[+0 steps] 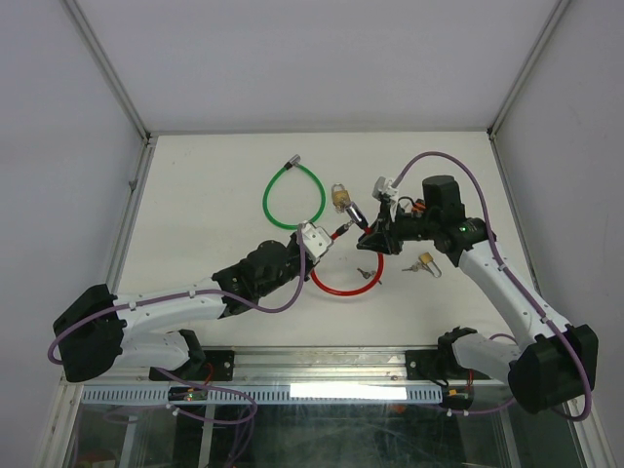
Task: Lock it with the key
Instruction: Lock the lock.
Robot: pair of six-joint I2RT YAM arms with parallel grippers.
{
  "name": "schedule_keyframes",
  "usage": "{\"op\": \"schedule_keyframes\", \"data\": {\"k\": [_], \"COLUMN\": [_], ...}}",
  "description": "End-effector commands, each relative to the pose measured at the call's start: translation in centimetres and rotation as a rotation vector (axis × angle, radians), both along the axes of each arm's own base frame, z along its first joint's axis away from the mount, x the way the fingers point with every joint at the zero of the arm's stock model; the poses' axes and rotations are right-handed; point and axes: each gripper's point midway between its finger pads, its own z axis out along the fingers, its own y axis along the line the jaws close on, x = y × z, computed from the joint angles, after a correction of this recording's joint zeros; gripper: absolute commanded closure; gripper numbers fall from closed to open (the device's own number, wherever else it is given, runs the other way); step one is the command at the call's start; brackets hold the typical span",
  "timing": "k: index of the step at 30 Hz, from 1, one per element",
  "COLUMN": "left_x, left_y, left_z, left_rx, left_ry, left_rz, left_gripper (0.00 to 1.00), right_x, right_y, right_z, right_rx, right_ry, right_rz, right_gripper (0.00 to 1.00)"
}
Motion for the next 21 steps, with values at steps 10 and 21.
{"op": "schedule_keyframes", "data": {"k": [10, 21], "left_x": [-0.2, 0.2], "left_y": [-0.2, 0.3], "left_z": [3.6, 2.7], "left_rx": [-0.081, -0.056], "left_ry": [-0.067, -0.049], "left_rz": [-0.025, -0.016], "left_gripper": [1.0, 1.0], "right_x": [0.8, 0.3], "right_y": [0.3, 0.1], "right_z": [2.9, 3.4], "right_rx": [0.014, 0.022], "right_ry": [-0.149, -0.168], "right_rz": [0.019, 0.025], "right_gripper": [1.0, 1.0]}}
